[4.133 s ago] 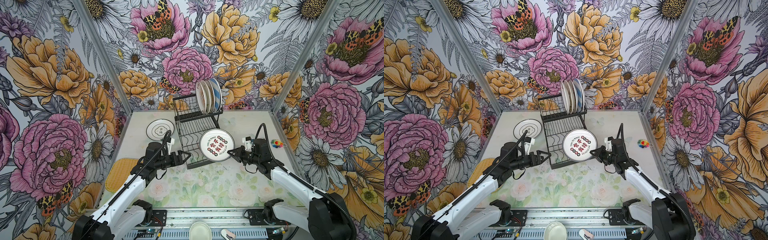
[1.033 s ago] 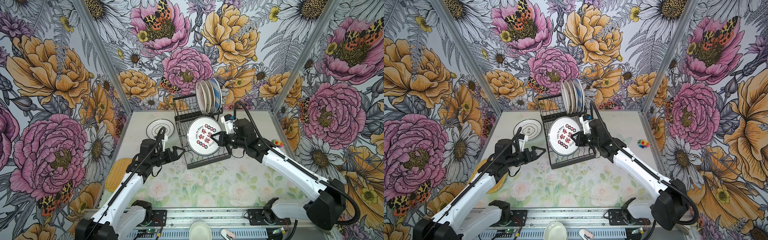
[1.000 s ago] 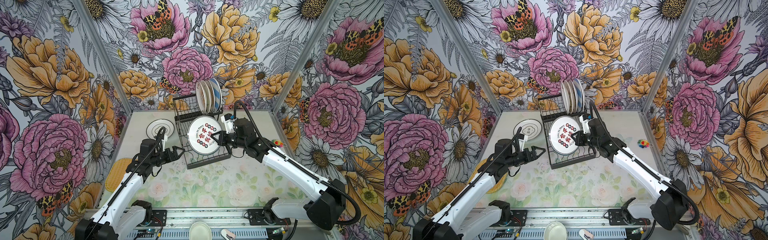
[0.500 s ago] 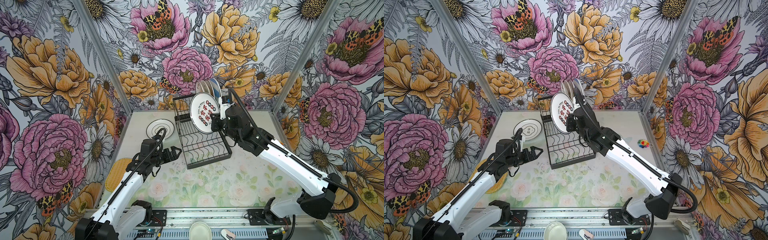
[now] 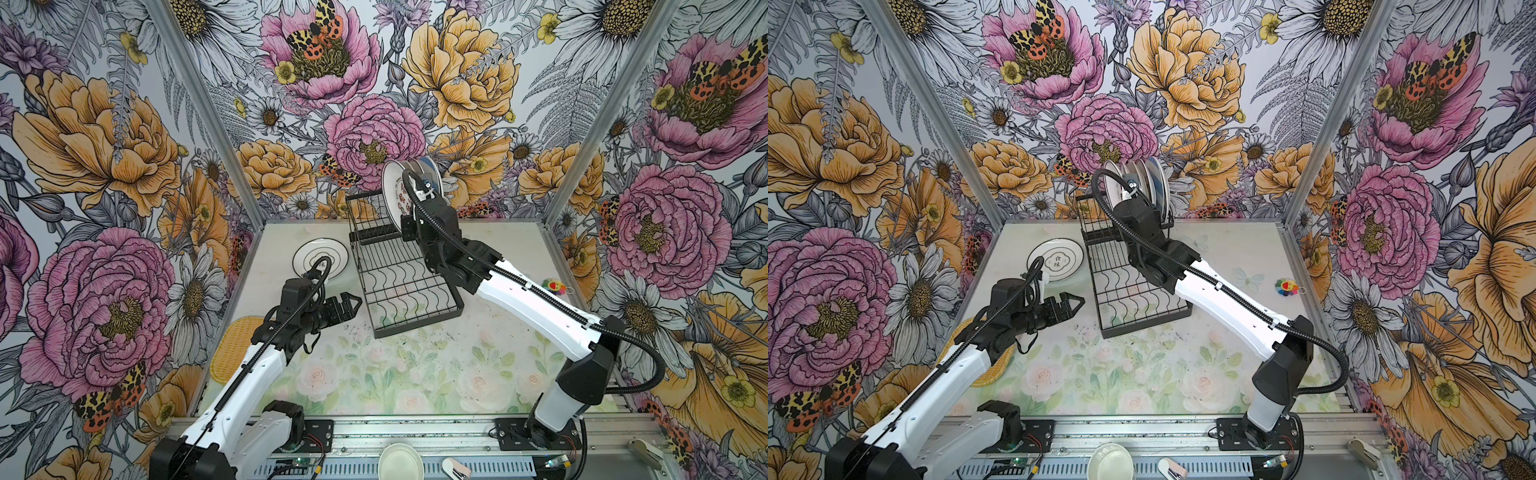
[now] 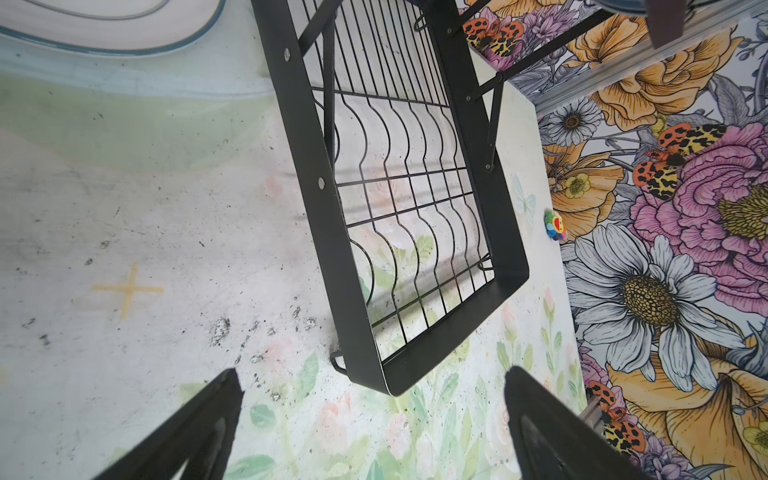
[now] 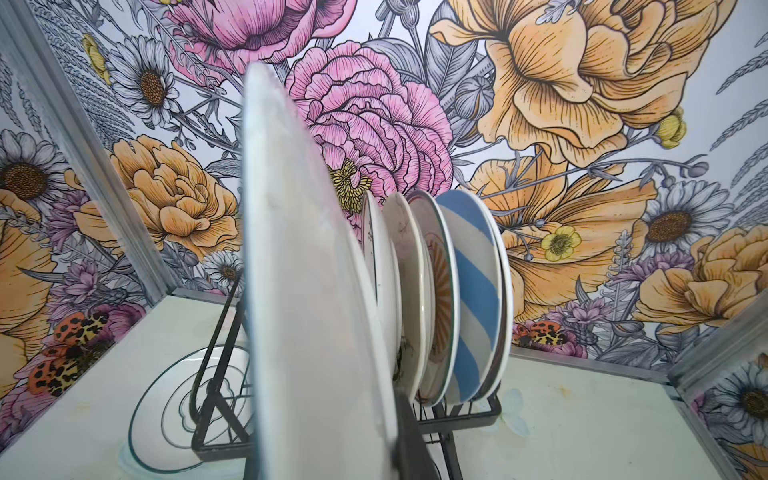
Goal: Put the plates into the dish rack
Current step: 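Carry the red-lettered plate into the rack with the right gripper while the left releases, then lower the red-lettered plate into the rack slot beside the other plates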
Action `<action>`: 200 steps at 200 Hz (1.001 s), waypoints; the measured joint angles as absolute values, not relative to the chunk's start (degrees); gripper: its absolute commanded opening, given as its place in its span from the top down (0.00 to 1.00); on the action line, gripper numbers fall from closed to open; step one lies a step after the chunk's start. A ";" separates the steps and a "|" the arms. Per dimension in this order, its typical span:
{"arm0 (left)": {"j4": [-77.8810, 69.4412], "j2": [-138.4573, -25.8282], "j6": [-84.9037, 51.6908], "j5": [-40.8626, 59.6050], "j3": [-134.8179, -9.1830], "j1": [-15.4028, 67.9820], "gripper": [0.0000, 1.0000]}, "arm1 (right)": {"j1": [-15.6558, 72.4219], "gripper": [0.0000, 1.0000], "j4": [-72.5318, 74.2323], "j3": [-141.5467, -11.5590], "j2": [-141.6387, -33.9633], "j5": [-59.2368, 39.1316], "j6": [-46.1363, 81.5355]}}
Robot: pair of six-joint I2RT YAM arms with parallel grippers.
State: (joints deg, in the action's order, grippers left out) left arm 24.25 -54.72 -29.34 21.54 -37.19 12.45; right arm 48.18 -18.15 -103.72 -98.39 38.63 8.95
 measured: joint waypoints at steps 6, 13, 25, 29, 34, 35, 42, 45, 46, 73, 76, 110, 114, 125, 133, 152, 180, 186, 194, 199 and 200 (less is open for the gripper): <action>24.23 -54.57 -29.34 21.54 -37.19 12.45 0.01 | 48.18 1.00 -17.52 -104.44 -99.31 39.24 8.19; 24.25 -54.46 -29.34 21.54 -37.19 12.45 0.01 | 48.18 1.00 -16.82 -105.30 -100.47 39.81 7.38; 24.25 -54.28 -29.34 21.54 -37.19 12.45 0.01 | 48.18 1.00 -15.49 -106.50 -102.37 40.93 5.82; 24.27 -54.22 -29.34 21.54 -37.19 12.45 0.01 | 48.18 1.00 -15.11 -106.80 -102.89 41.12 5.39; 24.29 -54.19 -29.34 21.54 -37.19 12.45 0.01 | 48.18 1.00 -14.50 -107.13 -103.57 41.45 4.84; 24.29 -54.17 -29.34 21.54 -37.19 12.45 0.01 | 48.18 1.00 -14.33 -107.24 -103.77 41.56 4.69; 24.29 -54.08 -29.34 21.52 -37.19 12.45 0.01 | 48.14 1.00 -13.78 -107.59 -104.57 41.91 3.95; 24.29 -54.08 -29.34 21.52 -37.19 12.45 0.01 | 48.14 1.00 -13.47 -107.79 -104.95 42.11 3.49; 24.29 -54.08 -29.34 21.52 -37.19 12.45 0.01 | 48.14 1.00 -13.41 -107.81 -105.01 42.15 3.42; 24.45 -54.08 -29.34 21.43 -37.19 12.45 0.01 | 48.03 1.00 -10.66 -109.10 -107.90 43.44 0.58; 24.47 -54.08 -29.34 21.43 -37.19 12.45 0.01 | 48.01 1.00 -10.33 -109.21 -108.20 43.53 0.30; 24.71 -54.08 -29.34 21.41 -37.19 12.27 0.01 | 47.55 1.00 -7.14 -111.02 -110.93 44.51 -2.31; 24.69 -54.08 -29.34 21.41 -37.19 12.23 0.01 | 47.48 1.00 -6.92 -111.35 -111.28 44.71 -2.52; 24.73 -54.08 -29.34 21.39 -37.19 12.19 0.01 | 47.24 1.00 -6.35 -112.12 -112.20 44.86 -2.76; 24.73 -54.06 -29.34 21.39 -37.19 12.19 0.01 | 47.05 1.00 -6.24 -112.62 -112.73 44.86 -2.94; 24.88 -53.87 -29.34 21.39 -37.17 12.19 0.01 | 46.44 1.00 -5.85 -113.84 -114.04 45.21 -3.11; 25.23 -53.54 -29.34 21.39 -37.17 12.19 0.01 | 46.02 1.00 -5.28 -115.26 -115.61 45.45 -3.07; 25.30 -53.54 -29.34 21.39 -37.17 12.19 0.01 | 46.02 1.00 -5.26 -115.59 -116.01 45.45 -3.07; 25.32 -53.54 -29.34 21.39 -37.17 12.19 0.01 | 45.74 1.00 -5.30 -115.87 -116.42 45.45 -3.07; 25.32 -53.54 -29.34 21.39 -37.17 12.19 0.01 | 45.36 1.00 -5.32 -116.14 -116.77 45.45 -3.07; 25.32 -53.54 -29.34 21.39 -37.17 12.19 0.01 | 45.30 1.00 -5.32 -116.16 -116.79 45.45 -3.05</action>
State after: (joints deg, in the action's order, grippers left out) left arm 25.32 -53.54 -29.34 21.39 -37.17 12.19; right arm 45.30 -5.32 -116.16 -116.79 45.45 -3.05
